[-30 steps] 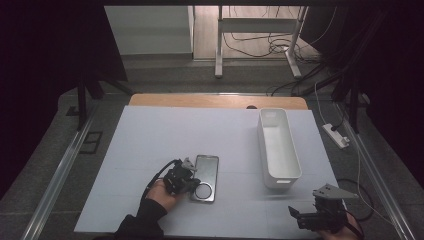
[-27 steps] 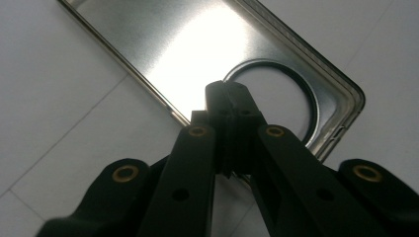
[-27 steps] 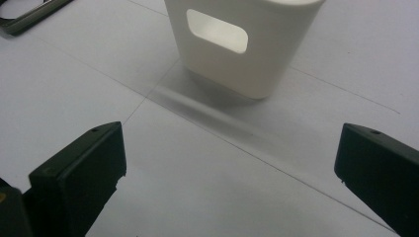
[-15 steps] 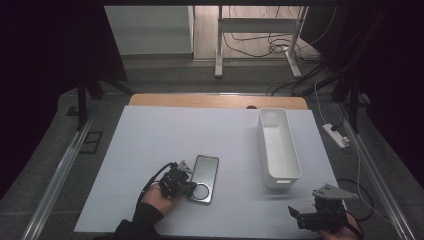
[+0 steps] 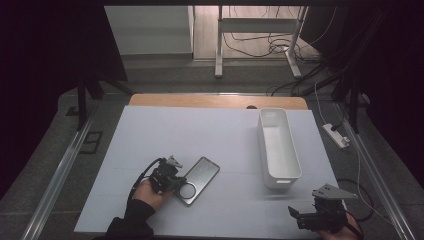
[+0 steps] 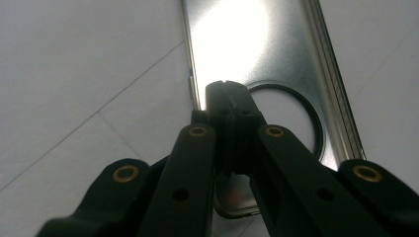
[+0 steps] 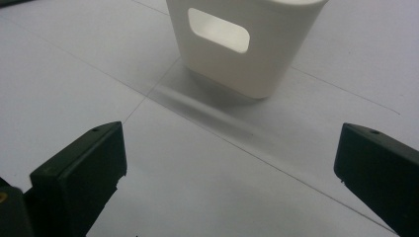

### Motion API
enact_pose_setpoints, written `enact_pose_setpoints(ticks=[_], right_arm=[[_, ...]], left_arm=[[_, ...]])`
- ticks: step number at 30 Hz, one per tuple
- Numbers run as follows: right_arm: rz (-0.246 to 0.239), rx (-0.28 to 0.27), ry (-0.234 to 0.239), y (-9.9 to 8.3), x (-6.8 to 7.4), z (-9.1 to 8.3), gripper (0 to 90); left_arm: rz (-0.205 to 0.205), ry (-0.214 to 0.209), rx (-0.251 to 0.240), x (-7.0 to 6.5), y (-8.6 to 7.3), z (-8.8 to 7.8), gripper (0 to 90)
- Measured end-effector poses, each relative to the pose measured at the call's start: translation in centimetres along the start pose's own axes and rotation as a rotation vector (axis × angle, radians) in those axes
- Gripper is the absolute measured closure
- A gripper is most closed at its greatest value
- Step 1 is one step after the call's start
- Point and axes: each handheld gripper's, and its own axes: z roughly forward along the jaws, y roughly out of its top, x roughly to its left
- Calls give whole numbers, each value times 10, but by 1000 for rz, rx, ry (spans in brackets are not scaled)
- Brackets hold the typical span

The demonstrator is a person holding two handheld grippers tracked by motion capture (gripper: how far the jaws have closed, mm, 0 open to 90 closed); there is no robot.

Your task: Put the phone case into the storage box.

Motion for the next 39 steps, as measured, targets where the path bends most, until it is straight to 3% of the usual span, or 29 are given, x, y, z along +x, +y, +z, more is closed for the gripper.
enact_pose_setpoints(ticks=[15, 27, 35, 39], right_arm=[[-1, 3, 0, 0, 0, 0, 1], [-1, 6, -1, 0, 0, 1, 2], [0, 10, 0, 0, 0, 1, 1], [-1, 10, -1, 0, 0, 1, 1]], left_arm=[[-49, 77, 5, 22, -1, -5, 893], [-97, 115, -13, 39, 5, -3, 893], [-97, 142, -21, 47, 13, 1, 893], [-78, 172, -11, 48, 18, 3, 892]])
